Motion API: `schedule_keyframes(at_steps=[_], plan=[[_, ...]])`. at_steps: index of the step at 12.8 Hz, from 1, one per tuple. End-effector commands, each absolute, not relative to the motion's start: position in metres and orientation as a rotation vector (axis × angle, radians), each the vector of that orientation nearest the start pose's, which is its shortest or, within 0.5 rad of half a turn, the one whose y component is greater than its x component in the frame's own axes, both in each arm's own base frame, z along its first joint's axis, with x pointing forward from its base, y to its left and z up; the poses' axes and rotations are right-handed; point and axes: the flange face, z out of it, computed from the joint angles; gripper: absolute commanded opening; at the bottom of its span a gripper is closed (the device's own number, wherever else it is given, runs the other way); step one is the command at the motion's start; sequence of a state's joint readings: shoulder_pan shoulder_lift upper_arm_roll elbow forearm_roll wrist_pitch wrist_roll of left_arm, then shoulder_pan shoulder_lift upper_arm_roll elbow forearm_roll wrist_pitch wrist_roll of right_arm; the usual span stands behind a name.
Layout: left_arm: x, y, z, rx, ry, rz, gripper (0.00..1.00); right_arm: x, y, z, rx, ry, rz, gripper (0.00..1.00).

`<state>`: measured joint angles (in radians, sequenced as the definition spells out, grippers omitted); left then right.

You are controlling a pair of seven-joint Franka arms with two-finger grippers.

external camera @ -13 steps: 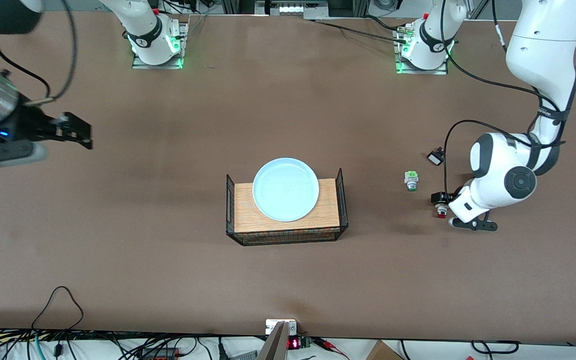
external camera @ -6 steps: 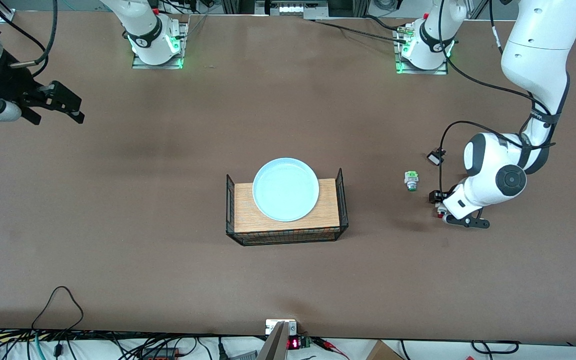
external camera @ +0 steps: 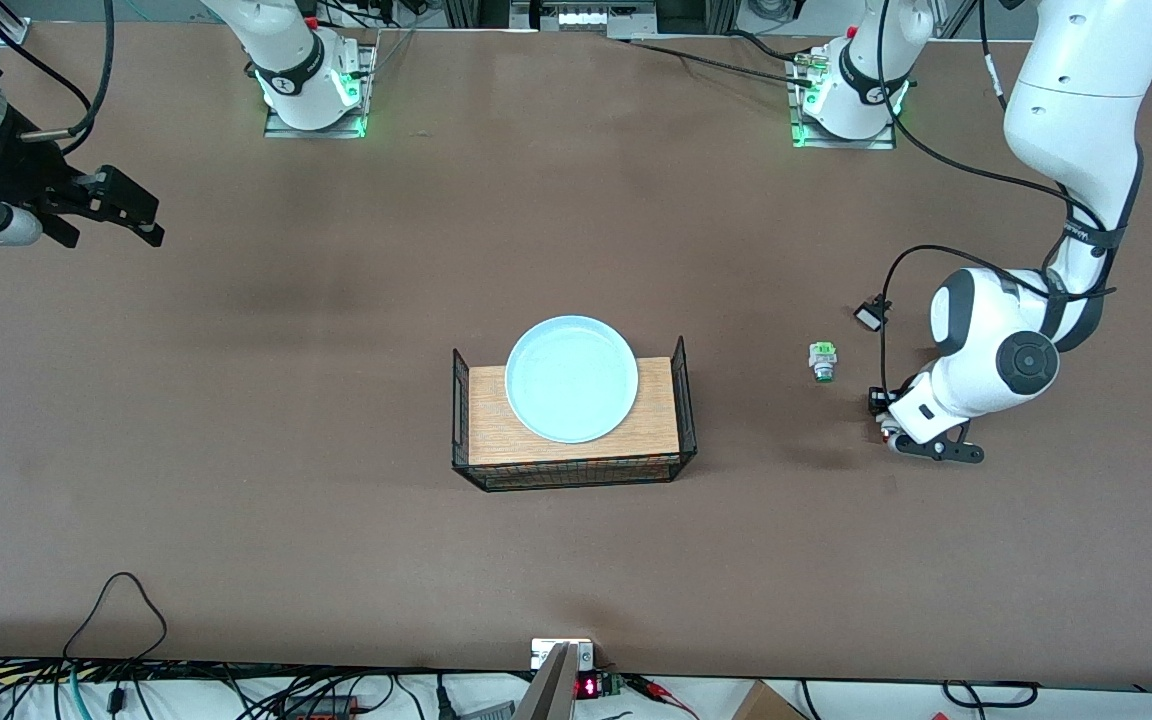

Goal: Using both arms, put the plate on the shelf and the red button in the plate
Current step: 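Withdraw the right gripper while the left gripper grasps the red-capped button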

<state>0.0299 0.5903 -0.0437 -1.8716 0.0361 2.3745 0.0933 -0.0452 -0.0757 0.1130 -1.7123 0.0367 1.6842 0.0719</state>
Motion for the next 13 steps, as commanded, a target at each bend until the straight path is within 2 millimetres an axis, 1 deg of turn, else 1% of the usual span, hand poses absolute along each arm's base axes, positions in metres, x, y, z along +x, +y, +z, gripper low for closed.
schedule_keyframes(at_steps=[1, 3, 4, 5, 6, 7, 8, 9, 10, 11, 12, 13], plan=[[0.633, -0.020, 0.259, -3.120, 0.265, 0.195, 0.11, 0.536, 0.034, 0.611, -3.121, 0.013, -0.050, 1.00], [0.647, -0.051, 0.325, -3.128, 0.316, 0.246, 0.11, 0.535, 0.034, 0.610, -3.123, 0.018, -0.034, 1.00], [0.653, -0.073, 0.364, -3.134, 0.366, 0.283, 0.11, 0.534, 0.034, 0.609, -3.127, 0.020, -0.027, 1.00], [0.655, -0.094, 0.398, -3.139, 0.406, 0.321, 0.11, 0.534, 0.033, 0.609, -3.148, 0.015, -0.031, 1.00], [0.654, -0.116, 0.428, -3.145, 0.386, 0.336, 0.11, 0.534, 0.033, 0.609, -3.168, 0.008, -0.031, 1.00], [0.650, -0.136, 0.447, -3.155, 0.338, 0.340, 0.11, 0.534, 0.033, 0.610, -3.168, 0.008, -0.031, 1.00], [0.642, -0.167, 0.464, -3.185, 0.309, 0.349, 0.11, 0.534, 0.033, 0.609, -3.169, 0.011, -0.029, 1.00], [0.635, -0.194, 0.476, -3.210, 0.274, 0.349, 0.11, 0.534, 0.033, 0.609, -3.167, 0.011, -0.031, 1.00], [0.624, -0.228, 0.487, -3.228, 0.227, 0.344, 0.11, 0.534, 0.033, 0.608, -3.165, 0.013, -0.028, 1.00], [0.613, -0.261, 0.492, -3.240, 0.179, 0.339, 0.11, 0.533, 0.034, 0.609, -3.166, 0.011, -0.031, 1.00], [0.608, -0.288, 0.496, -3.256, 0.096, 0.342, 0.11, 0.533, 0.034, 0.609, -3.166, 0.011, -0.031, 1.00], [0.600, -0.322, 0.503, -3.270, 0.070, 0.329, 0.11, 0.533, 0.034, 0.609, -3.166, 0.011, -0.031, 1.00]])
